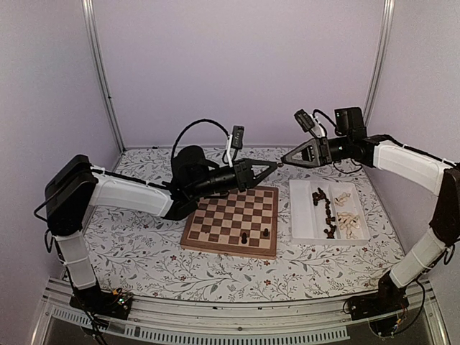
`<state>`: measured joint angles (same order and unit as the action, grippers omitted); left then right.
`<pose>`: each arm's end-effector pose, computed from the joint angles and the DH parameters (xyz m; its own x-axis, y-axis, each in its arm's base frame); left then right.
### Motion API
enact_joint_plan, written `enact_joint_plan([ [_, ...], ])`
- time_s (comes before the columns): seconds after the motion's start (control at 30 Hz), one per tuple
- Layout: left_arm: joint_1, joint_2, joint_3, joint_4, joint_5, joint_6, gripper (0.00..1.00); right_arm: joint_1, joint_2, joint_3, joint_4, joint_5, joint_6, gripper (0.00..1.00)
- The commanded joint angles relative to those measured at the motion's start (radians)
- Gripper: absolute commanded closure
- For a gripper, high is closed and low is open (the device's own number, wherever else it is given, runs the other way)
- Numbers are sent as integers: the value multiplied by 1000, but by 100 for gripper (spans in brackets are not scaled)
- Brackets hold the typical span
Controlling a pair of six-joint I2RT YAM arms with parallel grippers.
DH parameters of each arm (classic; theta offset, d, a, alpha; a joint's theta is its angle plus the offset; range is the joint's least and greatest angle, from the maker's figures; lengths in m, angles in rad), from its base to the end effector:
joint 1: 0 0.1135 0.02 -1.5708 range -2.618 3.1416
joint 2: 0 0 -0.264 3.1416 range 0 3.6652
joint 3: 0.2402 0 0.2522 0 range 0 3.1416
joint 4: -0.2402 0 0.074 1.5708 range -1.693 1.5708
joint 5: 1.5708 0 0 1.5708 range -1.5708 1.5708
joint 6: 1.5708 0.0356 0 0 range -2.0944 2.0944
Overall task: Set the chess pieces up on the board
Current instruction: Place the chess piece on the chessboard.
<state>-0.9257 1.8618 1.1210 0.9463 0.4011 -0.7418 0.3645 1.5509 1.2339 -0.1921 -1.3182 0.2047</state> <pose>0.2423 -0.3452 0.2671 -0.5618 -0.2879 -0.7756 0.7947 0.0728 -0.6027 0.3041 0.1529 0.3177 -0.6246 -0.1839 -0.7590 -0.7681 -0.0312 0.6396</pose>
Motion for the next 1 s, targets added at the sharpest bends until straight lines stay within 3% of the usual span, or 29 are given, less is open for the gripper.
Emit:
enact_joint_plan([
  [0.0,-15,20,24,54,-18,-15,89,21,30,29,49,-23,52,56],
  [0.23,-15,16,19,55,-26,-10,89,37,32,25,64,-17,62,69],
  [0.53,-15,29,25,68,-43,-17,89,36,20,4,66,-5,62,70],
  [0.83,-15,47,34,68,-52,-35,89,48,9,-13,78,-6,59,83],
  [0.97,-15,55,39,66,-55,-41,89,54,6,-15,84,-3,61,84],
])
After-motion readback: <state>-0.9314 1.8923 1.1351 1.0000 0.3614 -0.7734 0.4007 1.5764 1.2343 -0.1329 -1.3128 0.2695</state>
